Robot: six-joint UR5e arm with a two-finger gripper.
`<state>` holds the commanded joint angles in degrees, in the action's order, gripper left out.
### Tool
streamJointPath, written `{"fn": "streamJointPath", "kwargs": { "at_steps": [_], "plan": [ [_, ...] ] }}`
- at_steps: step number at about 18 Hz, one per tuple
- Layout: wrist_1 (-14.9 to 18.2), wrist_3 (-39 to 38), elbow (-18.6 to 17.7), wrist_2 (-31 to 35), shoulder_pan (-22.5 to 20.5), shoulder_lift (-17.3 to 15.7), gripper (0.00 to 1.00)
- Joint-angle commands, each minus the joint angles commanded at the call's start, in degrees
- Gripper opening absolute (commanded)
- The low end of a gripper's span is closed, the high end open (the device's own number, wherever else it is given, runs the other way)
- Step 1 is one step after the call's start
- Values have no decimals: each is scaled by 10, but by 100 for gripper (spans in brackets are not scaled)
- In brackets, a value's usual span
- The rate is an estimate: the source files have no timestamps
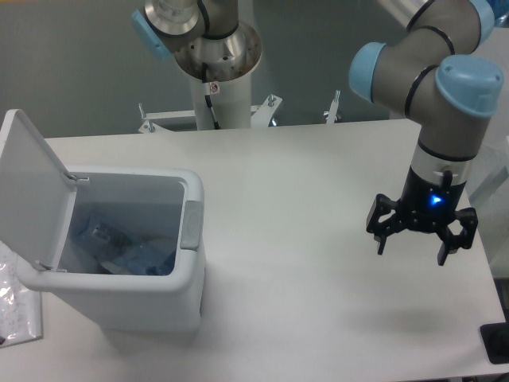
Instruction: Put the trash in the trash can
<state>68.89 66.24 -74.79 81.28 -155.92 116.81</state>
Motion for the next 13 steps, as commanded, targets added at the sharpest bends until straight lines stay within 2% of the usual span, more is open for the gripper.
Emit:
{"fn": "streamJointPath", "kwargs": {
  "at_steps": [1, 3, 13],
  "plan": [
    [17, 23, 1, 11, 0, -1, 100],
    [30, 40, 1, 16, 0, -3, 100],
    [37, 57, -2, 69, 12, 1, 100]
  ]
}}
